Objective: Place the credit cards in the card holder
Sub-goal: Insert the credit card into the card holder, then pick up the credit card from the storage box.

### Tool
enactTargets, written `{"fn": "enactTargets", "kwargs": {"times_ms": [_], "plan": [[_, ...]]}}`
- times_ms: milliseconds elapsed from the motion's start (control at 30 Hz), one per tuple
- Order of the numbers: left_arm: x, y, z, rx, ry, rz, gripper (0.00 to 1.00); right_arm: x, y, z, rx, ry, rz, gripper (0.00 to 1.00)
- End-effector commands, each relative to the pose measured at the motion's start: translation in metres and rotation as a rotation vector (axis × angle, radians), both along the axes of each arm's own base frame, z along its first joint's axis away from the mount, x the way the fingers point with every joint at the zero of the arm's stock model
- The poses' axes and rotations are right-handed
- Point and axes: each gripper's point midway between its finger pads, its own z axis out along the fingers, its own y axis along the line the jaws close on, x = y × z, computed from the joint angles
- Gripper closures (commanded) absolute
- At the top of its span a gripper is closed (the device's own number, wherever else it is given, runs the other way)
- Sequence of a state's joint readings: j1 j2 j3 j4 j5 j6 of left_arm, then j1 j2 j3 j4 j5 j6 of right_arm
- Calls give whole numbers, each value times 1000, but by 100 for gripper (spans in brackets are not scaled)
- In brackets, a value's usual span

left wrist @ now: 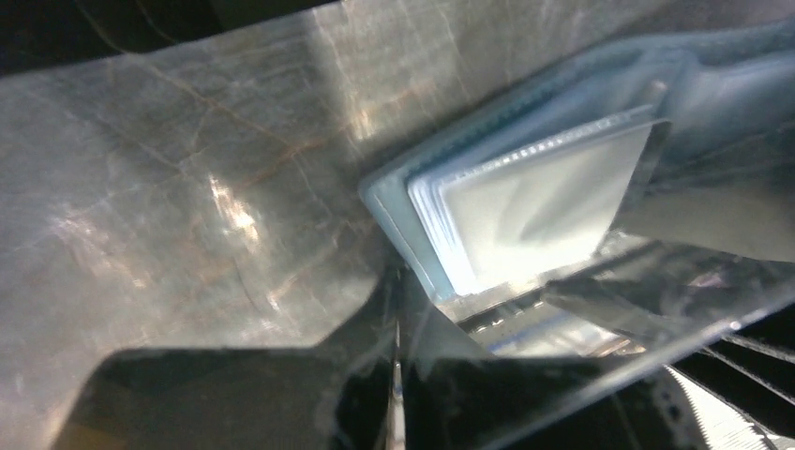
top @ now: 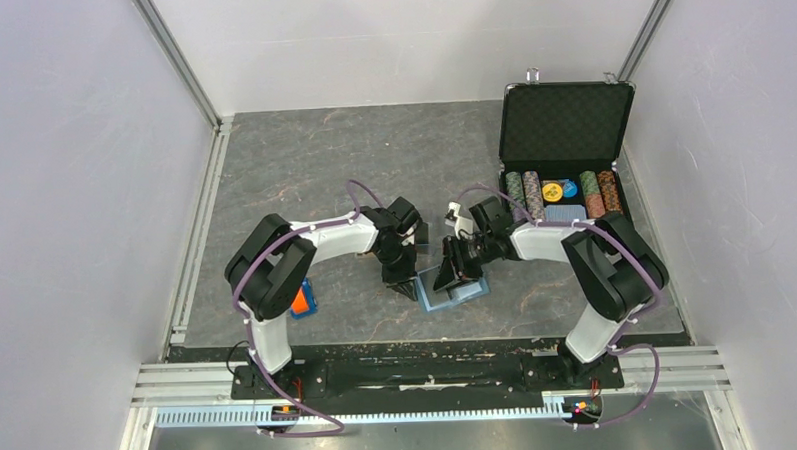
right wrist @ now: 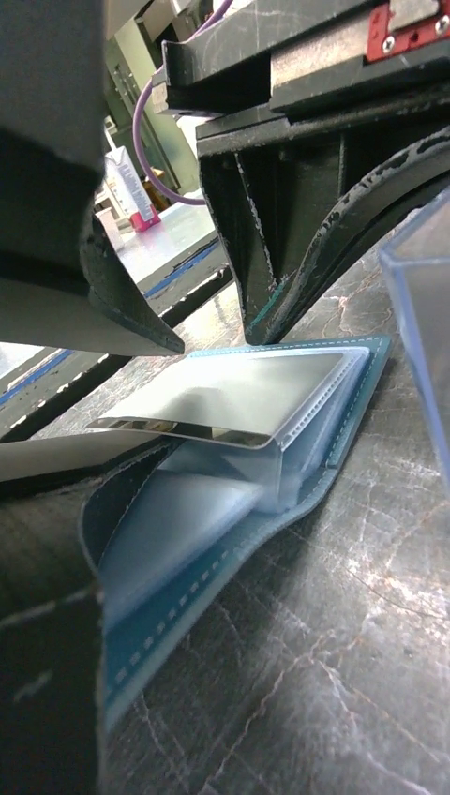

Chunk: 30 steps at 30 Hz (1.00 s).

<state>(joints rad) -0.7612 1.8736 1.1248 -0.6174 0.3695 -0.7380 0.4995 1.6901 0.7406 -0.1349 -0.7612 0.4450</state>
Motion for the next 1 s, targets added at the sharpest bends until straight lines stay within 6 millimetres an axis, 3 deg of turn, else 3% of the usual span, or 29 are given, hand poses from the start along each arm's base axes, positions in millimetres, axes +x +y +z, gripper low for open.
{"fn": "enactTargets", "kwargs": {"times_ms": [0,200,467,633,800,967], "plan": [[18,-22,8,-68,-91,-54,96,-3,6,-6,-8,12,21,67],[21,-26,15,-83,-110,-61,96,-3,1,-11,-67,13,50,71],[21,-15,22,-47,-146,-61,96,11,-21,-4,-252,-63,97,42],[21,-10,30,-42,-168,-57,95,17,-28,3,-304,-89,107,29],[25,-9,40,-43,-207,-57,94,17,-31,6,-329,-100,117,22],[36,-15,65,-90,-279,-67,90,23,-28,15,-321,-119,126,20]]}}
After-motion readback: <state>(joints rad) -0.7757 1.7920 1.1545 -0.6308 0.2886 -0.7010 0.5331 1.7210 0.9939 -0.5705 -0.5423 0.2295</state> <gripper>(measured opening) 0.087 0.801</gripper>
